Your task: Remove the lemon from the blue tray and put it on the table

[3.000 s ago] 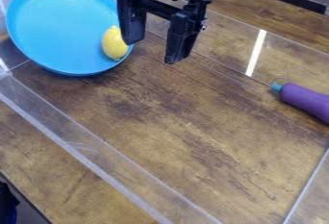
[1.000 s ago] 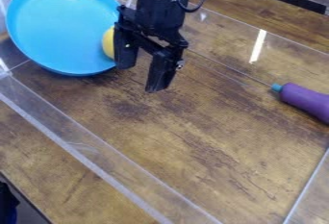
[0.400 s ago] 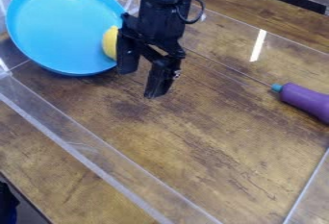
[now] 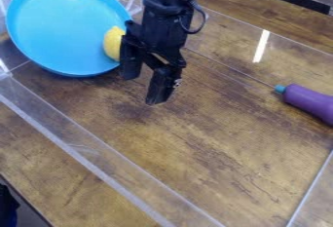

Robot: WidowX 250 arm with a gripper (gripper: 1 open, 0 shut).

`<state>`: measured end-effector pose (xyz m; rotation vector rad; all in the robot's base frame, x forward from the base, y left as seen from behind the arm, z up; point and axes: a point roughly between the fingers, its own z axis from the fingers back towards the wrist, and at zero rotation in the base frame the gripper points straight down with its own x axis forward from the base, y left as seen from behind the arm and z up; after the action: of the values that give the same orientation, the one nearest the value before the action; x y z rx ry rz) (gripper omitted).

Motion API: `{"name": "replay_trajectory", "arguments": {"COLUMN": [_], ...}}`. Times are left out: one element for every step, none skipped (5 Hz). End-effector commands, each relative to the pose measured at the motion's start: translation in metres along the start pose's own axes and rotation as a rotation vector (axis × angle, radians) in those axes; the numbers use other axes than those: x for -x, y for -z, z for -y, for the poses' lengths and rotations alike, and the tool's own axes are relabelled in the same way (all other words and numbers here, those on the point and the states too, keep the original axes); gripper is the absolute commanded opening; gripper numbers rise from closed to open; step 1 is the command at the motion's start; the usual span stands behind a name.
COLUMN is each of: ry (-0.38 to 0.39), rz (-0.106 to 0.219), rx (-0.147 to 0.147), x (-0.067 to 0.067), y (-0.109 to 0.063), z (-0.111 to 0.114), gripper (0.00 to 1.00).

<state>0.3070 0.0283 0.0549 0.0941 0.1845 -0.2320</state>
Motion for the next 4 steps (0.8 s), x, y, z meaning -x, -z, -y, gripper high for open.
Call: {"name": "replay_trajectory", "arguments": {"ry": [-0.019,-0.020,-0.021,-0.023], "rz": [0.058,0.058,0.056,0.053], "rx": [-0.026,-0.031,-0.033,-0.033], "x": [-0.009,-0.014,-0.019,-0.023], "y": [-0.011,-0.007,-0.001,0.004], "z": [-0.013,-0.018,-0.021,-0.024], "gripper": [1.00,1.00,1.00,1.00]}}
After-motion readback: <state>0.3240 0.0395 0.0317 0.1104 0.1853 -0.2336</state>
